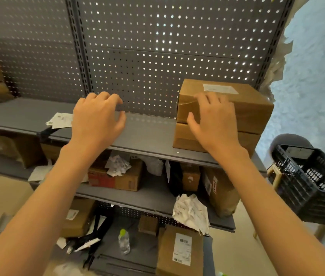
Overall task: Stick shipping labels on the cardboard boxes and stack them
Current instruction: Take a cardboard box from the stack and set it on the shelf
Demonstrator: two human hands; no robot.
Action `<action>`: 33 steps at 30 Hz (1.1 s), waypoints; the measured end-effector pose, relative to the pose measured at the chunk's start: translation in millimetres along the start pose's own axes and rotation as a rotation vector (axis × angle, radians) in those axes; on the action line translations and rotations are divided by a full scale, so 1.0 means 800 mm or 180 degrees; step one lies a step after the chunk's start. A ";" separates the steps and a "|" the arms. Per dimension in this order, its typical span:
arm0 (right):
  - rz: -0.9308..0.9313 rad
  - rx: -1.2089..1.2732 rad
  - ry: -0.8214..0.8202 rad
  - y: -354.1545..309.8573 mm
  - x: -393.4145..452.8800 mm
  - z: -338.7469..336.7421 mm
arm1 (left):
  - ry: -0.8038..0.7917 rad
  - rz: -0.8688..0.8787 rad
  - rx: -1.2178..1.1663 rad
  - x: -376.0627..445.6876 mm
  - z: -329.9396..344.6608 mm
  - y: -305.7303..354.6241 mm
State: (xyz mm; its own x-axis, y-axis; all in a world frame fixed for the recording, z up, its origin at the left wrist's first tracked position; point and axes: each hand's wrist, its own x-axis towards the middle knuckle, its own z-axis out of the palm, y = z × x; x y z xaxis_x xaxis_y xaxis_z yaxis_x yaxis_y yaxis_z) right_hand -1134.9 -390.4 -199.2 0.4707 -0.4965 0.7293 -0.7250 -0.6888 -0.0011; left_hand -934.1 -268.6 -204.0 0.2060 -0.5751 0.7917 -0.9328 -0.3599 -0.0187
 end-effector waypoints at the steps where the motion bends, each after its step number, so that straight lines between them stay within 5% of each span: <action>1: -0.0062 0.0017 0.0012 -0.013 0.004 0.003 | 0.0001 -0.0047 0.0038 -0.004 -0.004 -0.013; 33: -0.1299 0.1352 0.0053 -0.633 0.133 0.170 | -0.0036 -0.1135 0.1314 -0.117 -0.113 -0.572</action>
State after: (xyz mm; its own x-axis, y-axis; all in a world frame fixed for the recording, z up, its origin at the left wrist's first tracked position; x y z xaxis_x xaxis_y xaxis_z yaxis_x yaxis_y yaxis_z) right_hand -649.2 -165.9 -214.4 0.6589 -0.1410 0.7389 -0.2202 -0.9754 0.0103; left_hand -553.5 16.6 -214.4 0.4936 -0.3716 0.7863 -0.6113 -0.7913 0.0098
